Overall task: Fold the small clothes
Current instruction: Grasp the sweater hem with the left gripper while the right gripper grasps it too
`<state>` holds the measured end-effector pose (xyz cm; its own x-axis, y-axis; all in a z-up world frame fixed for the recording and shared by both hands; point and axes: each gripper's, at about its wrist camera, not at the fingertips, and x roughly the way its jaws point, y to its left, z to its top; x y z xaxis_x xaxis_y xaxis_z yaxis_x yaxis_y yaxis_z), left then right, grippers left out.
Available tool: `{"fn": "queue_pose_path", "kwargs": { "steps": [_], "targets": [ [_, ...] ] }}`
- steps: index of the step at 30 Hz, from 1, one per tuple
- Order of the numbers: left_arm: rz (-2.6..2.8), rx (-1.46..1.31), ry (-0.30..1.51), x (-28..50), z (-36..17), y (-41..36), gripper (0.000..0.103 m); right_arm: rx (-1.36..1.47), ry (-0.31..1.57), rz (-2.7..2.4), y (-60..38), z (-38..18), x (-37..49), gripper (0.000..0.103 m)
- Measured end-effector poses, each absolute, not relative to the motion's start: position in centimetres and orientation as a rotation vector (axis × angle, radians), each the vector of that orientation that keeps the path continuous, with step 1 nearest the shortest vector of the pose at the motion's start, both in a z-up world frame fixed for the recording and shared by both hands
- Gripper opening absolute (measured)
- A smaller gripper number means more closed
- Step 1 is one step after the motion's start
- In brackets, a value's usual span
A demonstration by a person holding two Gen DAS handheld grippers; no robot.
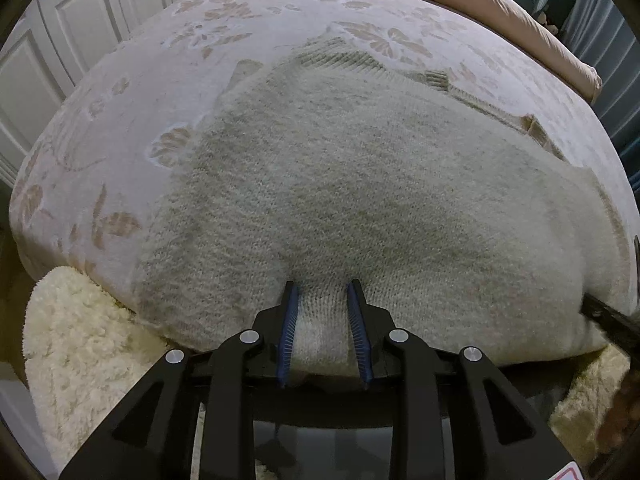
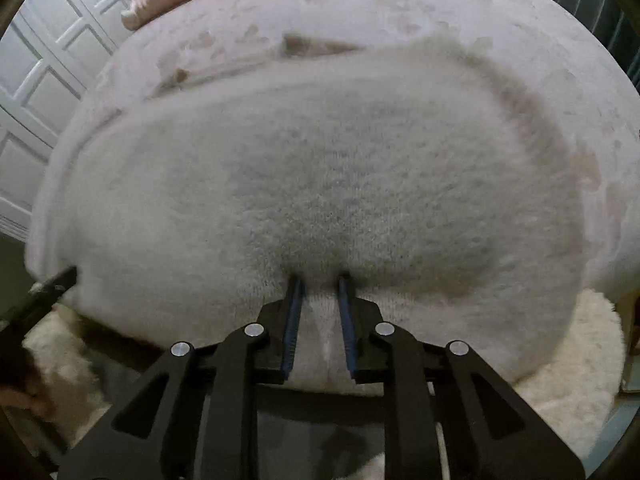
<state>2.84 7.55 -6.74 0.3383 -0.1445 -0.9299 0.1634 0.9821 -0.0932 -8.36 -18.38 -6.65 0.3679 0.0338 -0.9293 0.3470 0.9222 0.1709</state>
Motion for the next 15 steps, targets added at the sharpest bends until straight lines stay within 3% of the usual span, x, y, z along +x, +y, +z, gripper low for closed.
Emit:
{"fn": "queue_pose_path", "kwargs": {
  "steps": [6, 11, 15],
  "targets": [
    [-0.216, -0.033, 1.222, 2.3, -7.1, 8.5, 0.027, 0.412, 1.097, -0.107, -17.2, -1.7, -7.7, 0.02],
    [-0.21, -0.02, 1.222, 2.3, -7.2, 8.2, 0.027, 0.337, 1.222, -0.073, -14.3, -6.4, -3.5, 0.02],
    [-0.226, -0.045, 1.217, 2.3, -7.3, 8.7, 0.027, 0.33, 1.207, -0.086, -13.9, -4.5, -1.7, 0.022]
  ]
}}
